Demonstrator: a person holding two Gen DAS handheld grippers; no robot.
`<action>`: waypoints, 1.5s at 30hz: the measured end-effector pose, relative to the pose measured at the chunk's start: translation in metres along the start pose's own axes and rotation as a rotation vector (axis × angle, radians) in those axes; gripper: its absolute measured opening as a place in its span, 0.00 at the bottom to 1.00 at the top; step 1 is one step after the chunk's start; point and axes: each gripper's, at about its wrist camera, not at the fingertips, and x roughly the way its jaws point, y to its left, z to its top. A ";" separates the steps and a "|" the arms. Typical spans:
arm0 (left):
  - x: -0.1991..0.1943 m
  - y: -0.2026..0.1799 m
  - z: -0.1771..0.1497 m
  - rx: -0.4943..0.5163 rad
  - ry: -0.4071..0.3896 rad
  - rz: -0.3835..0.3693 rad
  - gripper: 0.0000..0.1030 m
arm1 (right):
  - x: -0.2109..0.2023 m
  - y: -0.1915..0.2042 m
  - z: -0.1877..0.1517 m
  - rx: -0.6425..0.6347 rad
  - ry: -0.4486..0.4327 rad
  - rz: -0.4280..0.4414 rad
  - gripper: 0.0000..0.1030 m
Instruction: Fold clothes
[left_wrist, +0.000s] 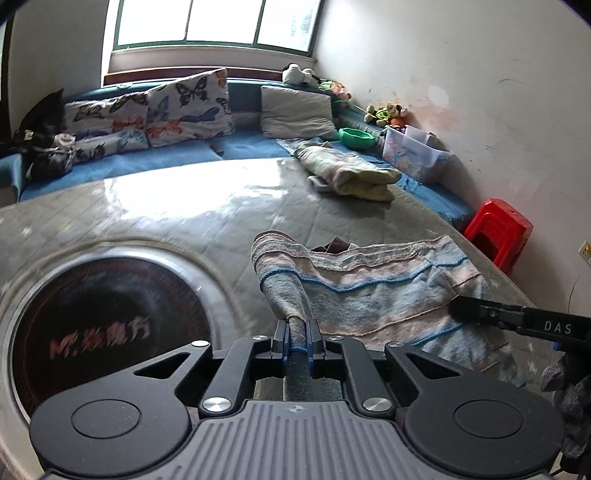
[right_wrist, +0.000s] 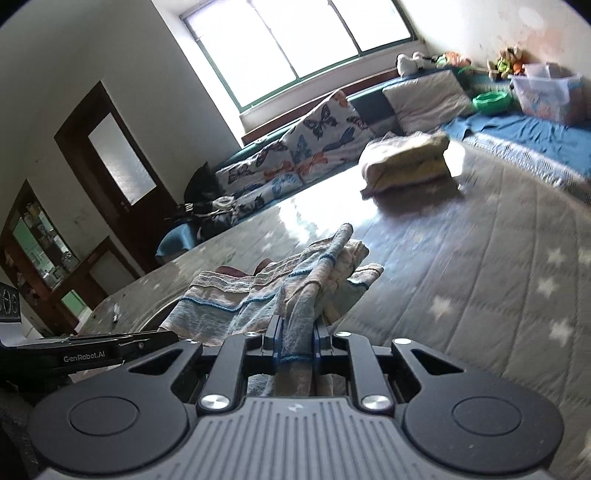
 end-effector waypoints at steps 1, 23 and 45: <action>0.003 -0.003 0.002 0.005 0.000 0.000 0.09 | 0.000 -0.002 0.004 -0.005 -0.005 -0.007 0.14; 0.054 -0.020 -0.007 0.044 0.080 0.020 0.10 | 0.022 -0.036 0.008 -0.013 0.034 -0.089 0.14; 0.026 -0.073 -0.022 0.236 0.031 -0.165 0.15 | 0.037 -0.021 0.034 -0.168 0.096 -0.129 0.26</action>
